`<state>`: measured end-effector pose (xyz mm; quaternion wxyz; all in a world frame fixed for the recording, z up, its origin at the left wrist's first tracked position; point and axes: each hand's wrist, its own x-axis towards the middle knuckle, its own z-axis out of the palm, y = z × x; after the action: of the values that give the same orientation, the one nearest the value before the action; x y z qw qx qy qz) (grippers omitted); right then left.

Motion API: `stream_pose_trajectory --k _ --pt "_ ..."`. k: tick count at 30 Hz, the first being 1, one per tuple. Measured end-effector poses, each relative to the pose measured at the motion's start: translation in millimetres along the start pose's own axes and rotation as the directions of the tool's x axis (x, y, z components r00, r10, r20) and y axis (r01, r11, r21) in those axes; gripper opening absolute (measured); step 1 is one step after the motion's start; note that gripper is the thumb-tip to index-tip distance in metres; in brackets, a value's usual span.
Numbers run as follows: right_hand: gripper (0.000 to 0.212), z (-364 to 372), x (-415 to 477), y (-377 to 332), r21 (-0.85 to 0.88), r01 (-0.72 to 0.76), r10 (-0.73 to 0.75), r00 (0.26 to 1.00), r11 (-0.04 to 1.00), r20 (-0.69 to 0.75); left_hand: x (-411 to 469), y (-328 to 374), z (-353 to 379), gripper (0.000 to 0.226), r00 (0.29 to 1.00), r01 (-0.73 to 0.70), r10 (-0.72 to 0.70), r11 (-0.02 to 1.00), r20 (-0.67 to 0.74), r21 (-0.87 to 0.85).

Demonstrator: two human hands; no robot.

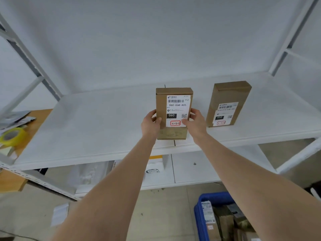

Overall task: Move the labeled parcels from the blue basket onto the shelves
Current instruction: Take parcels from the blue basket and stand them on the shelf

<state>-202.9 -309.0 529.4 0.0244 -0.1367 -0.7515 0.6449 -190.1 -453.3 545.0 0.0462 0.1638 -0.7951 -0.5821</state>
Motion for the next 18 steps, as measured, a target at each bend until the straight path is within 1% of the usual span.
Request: stream_pose_trajectory --k 2,5,9,13,18 --pt "0.053 2.4 6.9 3.5 -0.014 -0.008 0.008 1.000 1.000 0.015 5.6 -2.8 5.1 0.039 1.000 0.011 -0.011 1.000 -0.007 -0.021" --pt "0.044 7.4 15.3 6.4 -0.045 0.012 -0.011 0.999 0.999 0.031 14.5 -9.3 7.7 0.037 1.000 0.008 -0.008 1.000 -0.026 0.001" --pt "0.049 21.8 20.9 11.9 -0.002 0.006 -0.006 0.999 1.000 0.054 23.0 -20.0 3.1 0.035 0.998 0.030 -0.028 0.999 -0.064 0.030" --pt "0.051 39.1 21.2 17.7 0.013 0.016 -0.017 0.998 1.000 0.068 28.6 -29.9 -10.3 0.034 0.995 0.023 -0.017 0.998 -0.101 0.056" --pt "0.052 55.0 18.4 28.8 -0.006 0.015 -0.014 0.997 1.000 0.078 29.5 -42.5 -20.8 0.034 0.995 0.047 -0.043 0.998 -0.094 0.047"
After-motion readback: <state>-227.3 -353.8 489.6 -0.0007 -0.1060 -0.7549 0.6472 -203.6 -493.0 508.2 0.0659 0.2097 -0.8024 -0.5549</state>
